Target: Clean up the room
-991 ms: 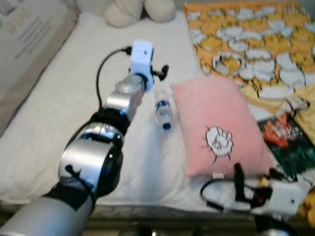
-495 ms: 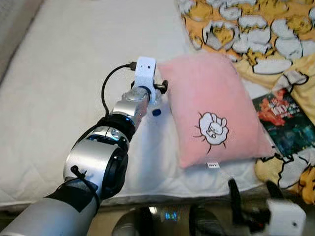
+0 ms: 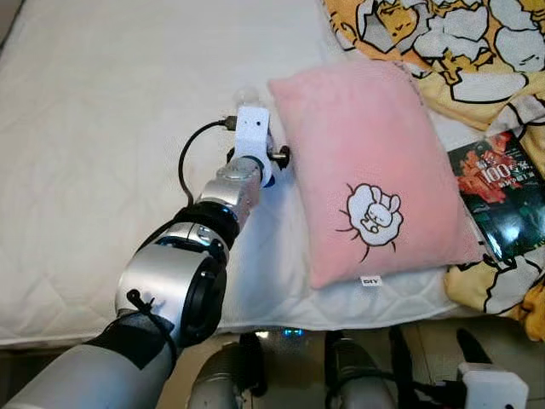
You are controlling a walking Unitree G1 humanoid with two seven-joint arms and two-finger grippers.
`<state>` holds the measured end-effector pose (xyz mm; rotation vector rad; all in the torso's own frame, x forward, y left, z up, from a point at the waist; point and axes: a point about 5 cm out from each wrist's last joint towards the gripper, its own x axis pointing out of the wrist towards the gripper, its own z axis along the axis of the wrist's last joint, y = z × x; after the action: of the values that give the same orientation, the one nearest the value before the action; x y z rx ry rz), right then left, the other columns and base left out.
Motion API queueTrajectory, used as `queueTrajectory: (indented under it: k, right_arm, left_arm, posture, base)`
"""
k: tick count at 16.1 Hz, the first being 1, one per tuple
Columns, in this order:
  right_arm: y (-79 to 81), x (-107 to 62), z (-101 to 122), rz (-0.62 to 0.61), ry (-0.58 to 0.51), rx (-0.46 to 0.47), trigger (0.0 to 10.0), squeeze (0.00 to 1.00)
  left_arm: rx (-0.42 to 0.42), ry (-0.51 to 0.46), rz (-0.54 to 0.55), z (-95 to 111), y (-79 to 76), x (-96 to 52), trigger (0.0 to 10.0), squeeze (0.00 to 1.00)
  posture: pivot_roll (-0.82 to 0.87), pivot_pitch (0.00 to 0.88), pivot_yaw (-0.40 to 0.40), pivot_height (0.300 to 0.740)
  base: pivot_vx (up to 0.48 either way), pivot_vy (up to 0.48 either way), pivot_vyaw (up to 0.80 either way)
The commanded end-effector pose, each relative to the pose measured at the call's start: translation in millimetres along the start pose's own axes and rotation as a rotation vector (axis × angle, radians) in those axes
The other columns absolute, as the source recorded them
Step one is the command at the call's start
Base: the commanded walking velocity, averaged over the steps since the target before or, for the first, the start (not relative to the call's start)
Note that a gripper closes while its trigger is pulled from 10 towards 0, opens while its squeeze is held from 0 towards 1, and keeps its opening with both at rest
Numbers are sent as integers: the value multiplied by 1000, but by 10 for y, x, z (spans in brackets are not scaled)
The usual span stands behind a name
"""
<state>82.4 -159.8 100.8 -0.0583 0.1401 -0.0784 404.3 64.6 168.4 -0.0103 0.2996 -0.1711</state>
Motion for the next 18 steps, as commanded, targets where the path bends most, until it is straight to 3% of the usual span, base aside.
queueTrajectory:
  k: [1,3,8,9,14,17,18]
  right_arm:
    - [-7,-44,-21,-6,35,-5,10000,0]
    - [-11,-34,-14,-8,34,-5,10000,0]
    - [-9,-52,5,-27,36,-13,10000,0]
    - [-32,-79,-1,-48,42,-16,10000,0]
    - [-2,-53,-32,-57,43,-8,10000,0]
    - [-11,-30,-49,-51,45,-6,10000,0]
    - [-26,10,-55,-54,42,4,10000,0]
  left_arm:
    - [-10,96,-3,-260,-16,-12,0,0]
    - [-40,112,-17,-303,-35,-15,0,0]
    - [-205,209,-8,-469,-42,-37,0,0]
    - [-293,213,-10,-460,-69,-36,0,0]
    - [-499,135,-35,-272,-76,-14,0,0]
    - [-512,88,-66,-162,-117,-7,0,0]
    - [-481,77,-69,-156,-118,-7,0,0]
  posture:
    - [-312,351,99,740]
    - [-314,349,100,740]
    - [-356,351,118,740]
    - [-368,346,129,740]
    - [-357,330,130,740]
    - [-352,327,125,740]
    - [-342,309,121,740]
  base:
    - [0,0,0]
    - [0,0,0]
    - [0,0,0]
    - [0,0,0]
    - [0,0,0]
    - [0,0,0]
    - [0,0,0]
